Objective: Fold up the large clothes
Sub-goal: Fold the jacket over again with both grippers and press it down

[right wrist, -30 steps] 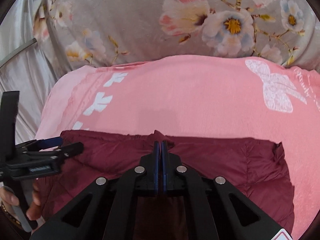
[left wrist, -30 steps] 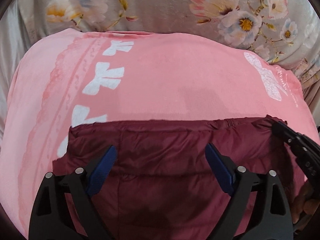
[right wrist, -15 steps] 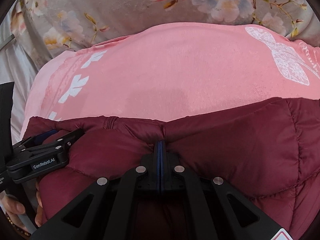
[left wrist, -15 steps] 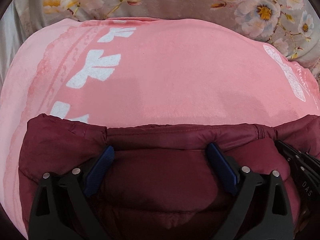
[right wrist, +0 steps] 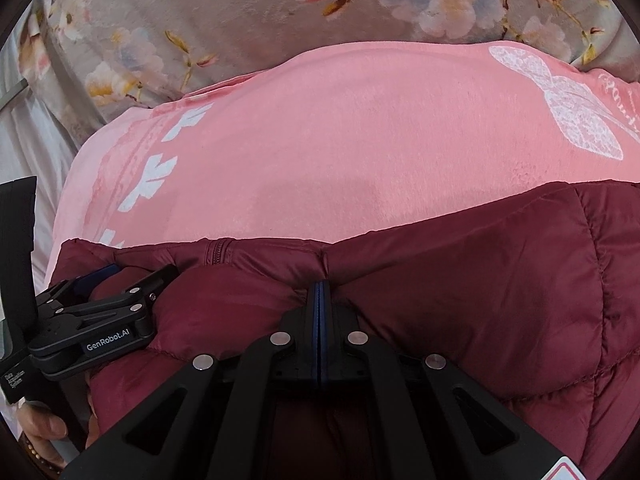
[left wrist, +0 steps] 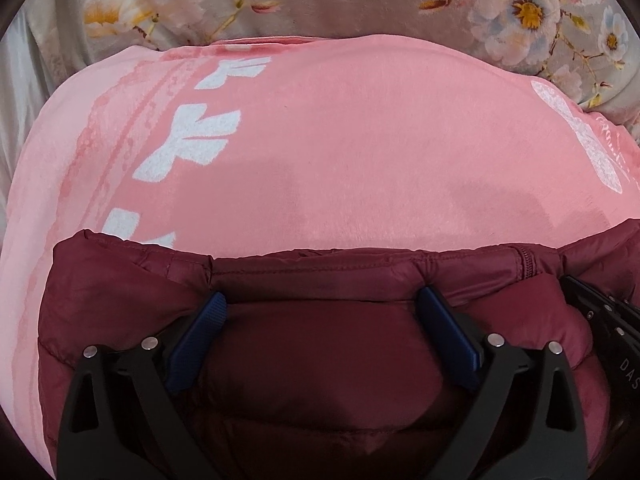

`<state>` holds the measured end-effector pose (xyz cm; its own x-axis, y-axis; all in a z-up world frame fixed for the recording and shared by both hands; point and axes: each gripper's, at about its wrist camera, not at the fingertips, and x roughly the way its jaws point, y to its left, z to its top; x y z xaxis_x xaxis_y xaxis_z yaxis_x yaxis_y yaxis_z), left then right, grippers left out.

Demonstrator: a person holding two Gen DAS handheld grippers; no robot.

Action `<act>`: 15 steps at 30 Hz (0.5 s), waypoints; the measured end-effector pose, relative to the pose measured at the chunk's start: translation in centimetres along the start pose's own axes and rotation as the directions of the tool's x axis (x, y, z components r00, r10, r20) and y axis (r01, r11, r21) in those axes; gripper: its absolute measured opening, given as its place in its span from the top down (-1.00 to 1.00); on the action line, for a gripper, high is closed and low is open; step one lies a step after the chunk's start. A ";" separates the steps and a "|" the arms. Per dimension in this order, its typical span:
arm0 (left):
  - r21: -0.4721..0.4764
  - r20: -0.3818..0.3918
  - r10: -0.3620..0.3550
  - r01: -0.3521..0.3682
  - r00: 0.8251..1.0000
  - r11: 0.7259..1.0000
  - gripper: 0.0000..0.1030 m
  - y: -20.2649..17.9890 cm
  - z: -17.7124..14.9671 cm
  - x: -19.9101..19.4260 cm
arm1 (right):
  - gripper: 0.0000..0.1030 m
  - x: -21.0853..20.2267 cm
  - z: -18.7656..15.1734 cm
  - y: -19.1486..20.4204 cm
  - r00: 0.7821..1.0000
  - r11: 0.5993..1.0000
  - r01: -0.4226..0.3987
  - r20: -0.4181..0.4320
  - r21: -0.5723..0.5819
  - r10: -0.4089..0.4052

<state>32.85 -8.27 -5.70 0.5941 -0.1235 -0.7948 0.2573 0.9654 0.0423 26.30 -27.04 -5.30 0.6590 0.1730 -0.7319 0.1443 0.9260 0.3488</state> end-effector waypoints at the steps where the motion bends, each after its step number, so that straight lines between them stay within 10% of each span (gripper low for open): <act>1: -0.005 -0.001 -0.011 0.011 1.000 1.000 -0.81 0.3 0.1 -0.2 | 0.98 -0.6 0.1 -0.1 1.000 1.000 -0.009 0.004 0.002 0.009; 6: -0.085 0.123 -0.013 0.024 0.992 0.996 -0.79 5.0 0.7 -5.8 | 0.92 -8.8 0.9 -1.7 0.975 0.991 0.132 0.186 -0.022 -0.126; 9: -0.139 0.106 0.028 -0.013 0.994 0.990 -0.80 8.3 1.3 -6.5 | 0.88 -9.1 1.4 -5.4 0.957 0.966 0.255 0.137 0.032 -0.257; 15: -0.169 -0.006 0.125 -0.125 0.992 0.978 -0.82 11.8 0.0 -2.5 | 0.95 -6.5 -0.6 -10.9 0.965 0.954 0.255 0.025 0.157 -0.262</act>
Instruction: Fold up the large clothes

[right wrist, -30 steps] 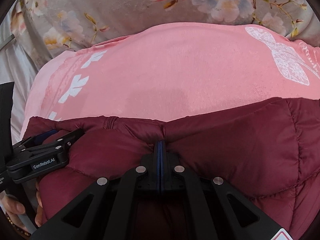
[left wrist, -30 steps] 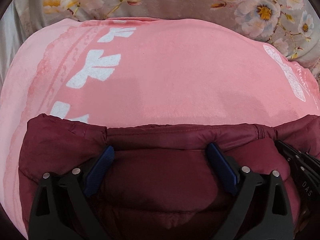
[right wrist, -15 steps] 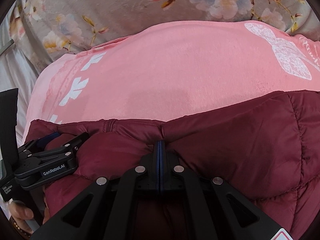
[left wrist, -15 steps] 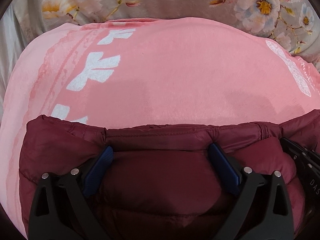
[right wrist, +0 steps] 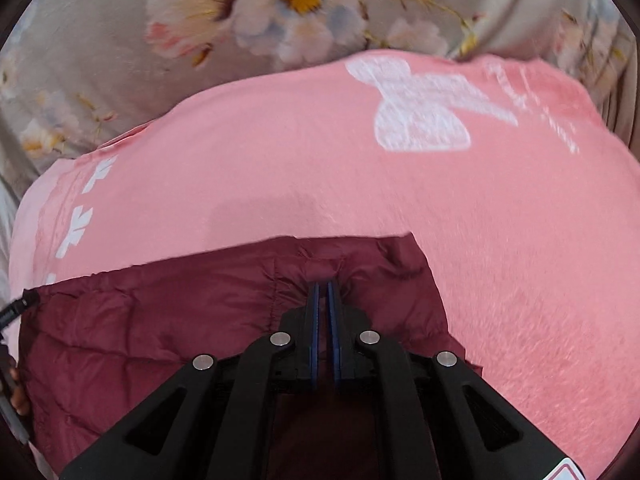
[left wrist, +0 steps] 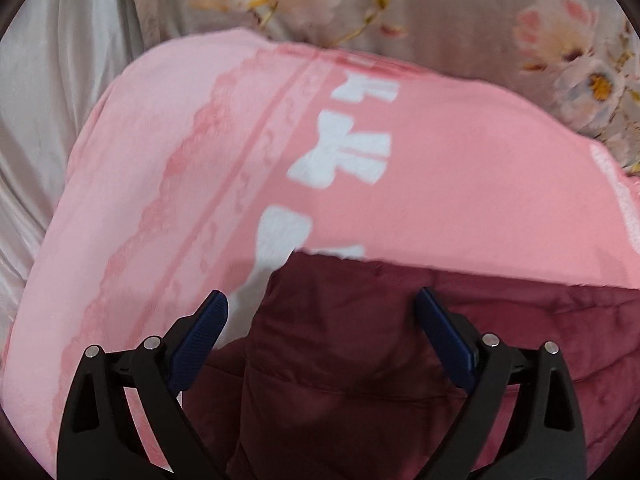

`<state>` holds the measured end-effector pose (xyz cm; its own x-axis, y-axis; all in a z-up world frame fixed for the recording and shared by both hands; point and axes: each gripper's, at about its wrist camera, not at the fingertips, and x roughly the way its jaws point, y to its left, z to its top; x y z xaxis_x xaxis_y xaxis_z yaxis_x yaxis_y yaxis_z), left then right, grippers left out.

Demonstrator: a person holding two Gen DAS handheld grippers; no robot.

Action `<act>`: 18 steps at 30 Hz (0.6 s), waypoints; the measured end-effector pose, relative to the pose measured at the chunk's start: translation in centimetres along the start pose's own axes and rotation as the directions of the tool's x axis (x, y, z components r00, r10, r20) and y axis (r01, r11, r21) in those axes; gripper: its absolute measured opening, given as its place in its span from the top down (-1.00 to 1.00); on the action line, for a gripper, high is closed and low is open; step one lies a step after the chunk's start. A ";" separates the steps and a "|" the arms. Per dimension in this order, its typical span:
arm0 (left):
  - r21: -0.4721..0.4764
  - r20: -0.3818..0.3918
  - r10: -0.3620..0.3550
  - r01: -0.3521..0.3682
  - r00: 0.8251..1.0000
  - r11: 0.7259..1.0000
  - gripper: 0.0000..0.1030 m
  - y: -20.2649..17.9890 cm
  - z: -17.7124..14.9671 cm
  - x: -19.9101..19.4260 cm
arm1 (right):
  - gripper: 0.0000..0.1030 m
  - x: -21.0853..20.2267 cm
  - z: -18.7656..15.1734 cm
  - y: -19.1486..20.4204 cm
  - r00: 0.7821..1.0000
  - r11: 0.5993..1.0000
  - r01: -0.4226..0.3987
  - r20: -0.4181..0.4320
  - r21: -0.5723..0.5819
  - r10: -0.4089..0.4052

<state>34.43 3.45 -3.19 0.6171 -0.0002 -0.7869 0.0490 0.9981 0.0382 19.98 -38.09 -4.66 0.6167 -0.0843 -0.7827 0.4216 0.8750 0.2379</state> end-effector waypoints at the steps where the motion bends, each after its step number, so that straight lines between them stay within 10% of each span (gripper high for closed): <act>1: -0.004 -0.006 -0.005 0.005 1.000 1.000 -0.82 0.2 -0.3 0.6 | 0.95 0.3 -0.3 -0.2 1.000 1.000 0.006 0.002 -0.001 -0.006; 18: -0.052 -0.037 -0.040 0.038 0.999 0.998 -0.91 0.7 -1.5 2.6 | 1.00 1.6 -1.2 -1.1 1.000 0.998 -0.027 0.010 0.054 0.026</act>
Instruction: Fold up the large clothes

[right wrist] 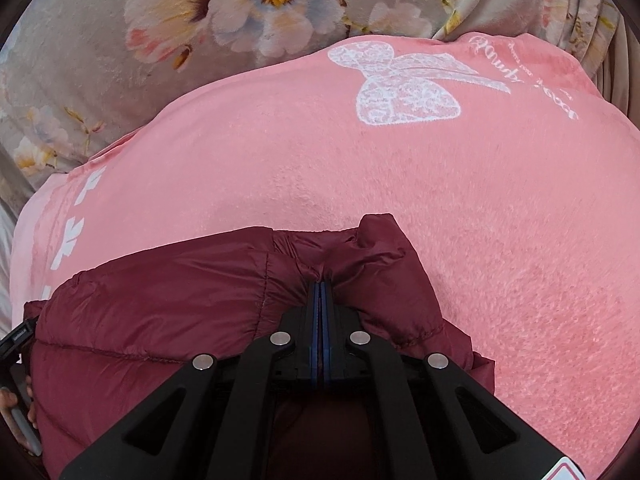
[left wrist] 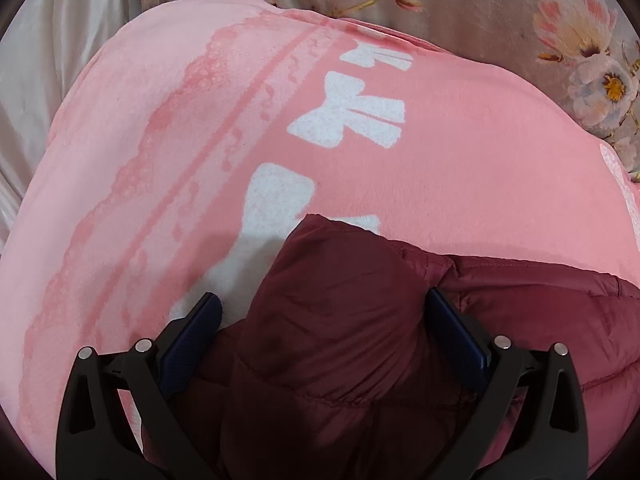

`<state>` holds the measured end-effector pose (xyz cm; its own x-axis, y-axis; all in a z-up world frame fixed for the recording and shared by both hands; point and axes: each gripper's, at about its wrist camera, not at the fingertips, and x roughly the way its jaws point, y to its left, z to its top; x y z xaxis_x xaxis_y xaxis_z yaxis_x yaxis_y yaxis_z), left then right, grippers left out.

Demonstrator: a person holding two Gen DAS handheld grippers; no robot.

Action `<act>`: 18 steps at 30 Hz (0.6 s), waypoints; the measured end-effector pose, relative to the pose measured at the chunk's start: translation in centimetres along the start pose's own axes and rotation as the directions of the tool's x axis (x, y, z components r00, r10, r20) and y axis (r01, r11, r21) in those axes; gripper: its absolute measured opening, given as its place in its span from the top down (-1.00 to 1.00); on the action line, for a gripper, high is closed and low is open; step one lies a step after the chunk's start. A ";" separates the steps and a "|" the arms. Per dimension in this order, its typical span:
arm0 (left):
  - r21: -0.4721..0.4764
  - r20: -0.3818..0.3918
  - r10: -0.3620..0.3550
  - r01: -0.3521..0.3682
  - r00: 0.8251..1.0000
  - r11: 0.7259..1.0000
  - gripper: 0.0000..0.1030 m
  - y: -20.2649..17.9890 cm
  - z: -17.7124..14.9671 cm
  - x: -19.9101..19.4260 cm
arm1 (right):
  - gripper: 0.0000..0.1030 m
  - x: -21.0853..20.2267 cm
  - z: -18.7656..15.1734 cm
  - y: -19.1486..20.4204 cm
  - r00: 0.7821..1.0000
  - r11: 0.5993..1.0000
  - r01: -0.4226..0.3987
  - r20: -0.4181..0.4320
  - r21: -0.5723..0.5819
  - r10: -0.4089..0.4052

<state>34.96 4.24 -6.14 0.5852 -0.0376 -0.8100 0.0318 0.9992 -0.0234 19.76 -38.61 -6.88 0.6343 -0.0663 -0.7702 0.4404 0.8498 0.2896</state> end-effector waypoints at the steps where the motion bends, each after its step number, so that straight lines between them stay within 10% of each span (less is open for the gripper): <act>1: 0.001 0.000 0.001 -0.001 1.000 1.000 -0.91 0.0 0.0 0.0 | 1.00 0.0 0.0 0.0 1.000 1.000 -0.004 0.001 0.003 0.004; 14: 0.004 0.008 0.010 -0.010 1.000 1.000 -0.91 -0.2 -0.1 0.3 | 1.00 -0.1 0.1 0.0 1.000 1.000 0.015 0.002 -0.008 -0.015; 18: 0.015 0.012 0.046 -0.046 0.999 0.999 -0.91 -0.4 -0.2 -0.5 | 0.82 -3.7 -0.2 2.5 0.988 0.988 0.137 0.088 -0.066 -0.131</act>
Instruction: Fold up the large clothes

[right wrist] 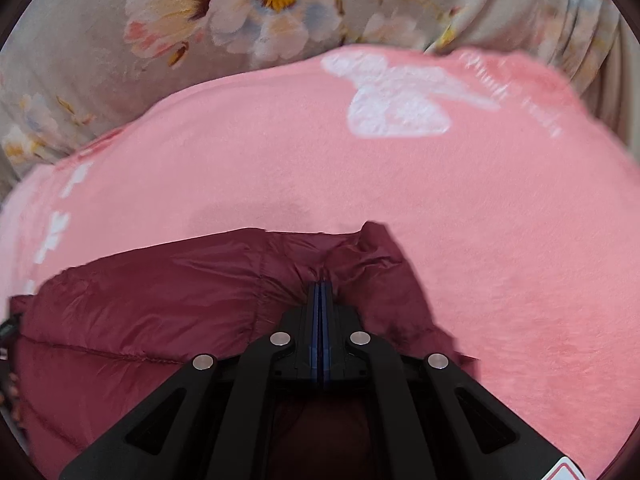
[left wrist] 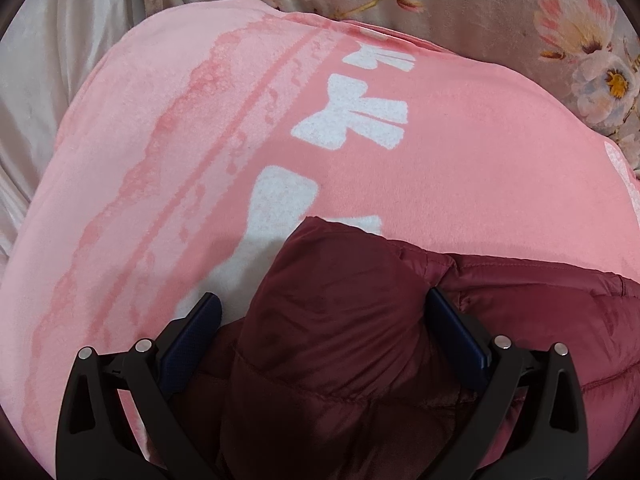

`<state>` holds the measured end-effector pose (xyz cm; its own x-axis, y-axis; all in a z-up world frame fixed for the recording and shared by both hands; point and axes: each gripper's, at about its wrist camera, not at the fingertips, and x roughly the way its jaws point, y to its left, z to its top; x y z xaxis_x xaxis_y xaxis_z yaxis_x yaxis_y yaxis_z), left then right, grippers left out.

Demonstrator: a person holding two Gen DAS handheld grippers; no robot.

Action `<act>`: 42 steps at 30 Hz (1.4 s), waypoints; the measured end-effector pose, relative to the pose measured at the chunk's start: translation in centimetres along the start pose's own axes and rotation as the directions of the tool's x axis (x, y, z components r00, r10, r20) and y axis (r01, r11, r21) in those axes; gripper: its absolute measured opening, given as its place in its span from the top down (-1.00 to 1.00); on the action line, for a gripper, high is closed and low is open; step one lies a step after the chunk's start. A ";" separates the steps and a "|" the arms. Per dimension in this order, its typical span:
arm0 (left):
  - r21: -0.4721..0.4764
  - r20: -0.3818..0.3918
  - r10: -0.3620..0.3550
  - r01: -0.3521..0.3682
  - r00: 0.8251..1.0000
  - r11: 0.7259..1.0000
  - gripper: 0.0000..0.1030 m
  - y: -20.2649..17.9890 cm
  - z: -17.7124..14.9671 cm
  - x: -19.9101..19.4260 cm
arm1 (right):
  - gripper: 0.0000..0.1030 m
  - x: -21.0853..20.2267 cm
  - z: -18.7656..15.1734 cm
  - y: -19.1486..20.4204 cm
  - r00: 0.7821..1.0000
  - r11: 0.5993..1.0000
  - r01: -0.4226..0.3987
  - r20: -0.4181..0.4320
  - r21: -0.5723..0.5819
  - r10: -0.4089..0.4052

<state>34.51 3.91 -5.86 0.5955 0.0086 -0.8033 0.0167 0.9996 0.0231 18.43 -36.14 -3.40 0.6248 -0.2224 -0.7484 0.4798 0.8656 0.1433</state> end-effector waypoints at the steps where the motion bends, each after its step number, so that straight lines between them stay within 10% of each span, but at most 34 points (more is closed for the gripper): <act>1: 0.003 0.002 0.017 -0.017 1.000 1.000 -0.91 0.0 -0.1 -0.6 | 0.76 -1.2 -0.1 0.5 0.999 1.000 -0.024 0.022 -0.004 0.024; 11: -0.015 0.011 -0.032 0.032 0.999 0.999 -0.91 1.1 -3.5 -8.0 | 0.76 -7.9 -5.7 11.6 0.949 0.932 -0.314 -0.098 -0.179 0.301; 17: -0.048 -0.059 -0.029 0.026 0.998 0.999 -0.90 2.8 -6.3 -9.3 | 0.76 -8.9 -9.3 13.6 0.933 0.916 -0.351 -0.149 -0.194 0.327; 23: -0.198 -0.147 -0.195 0.164 0.970 0.966 -0.90 6.4 -9.7 -7.7 | 0.76 -8.5 -10.9 13.5 0.930 0.918 -0.356 -0.165 -0.176 0.329; 33: -0.168 -0.088 -0.167 0.150 0.982 0.974 -0.90 5.4 -11.6 -7.4 | 0.78 -7.2 -12.0 13.4 0.925 0.917 -0.370 -0.143 -0.146 0.351; 42: -0.099 -0.042 -0.201 0.196 0.979 0.976 0.67 4.5 -10.8 -11.0 | 0.76 -12.6 -13.8 11.3 0.887 0.888 -0.447 -0.180 -0.106 0.425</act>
<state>19.34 8.60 -3.31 0.5461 -0.1916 -0.8155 0.0542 0.9795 -0.1939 7.46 -17.42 -1.24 0.6475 0.2511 -0.7196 0.0816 0.9159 0.3930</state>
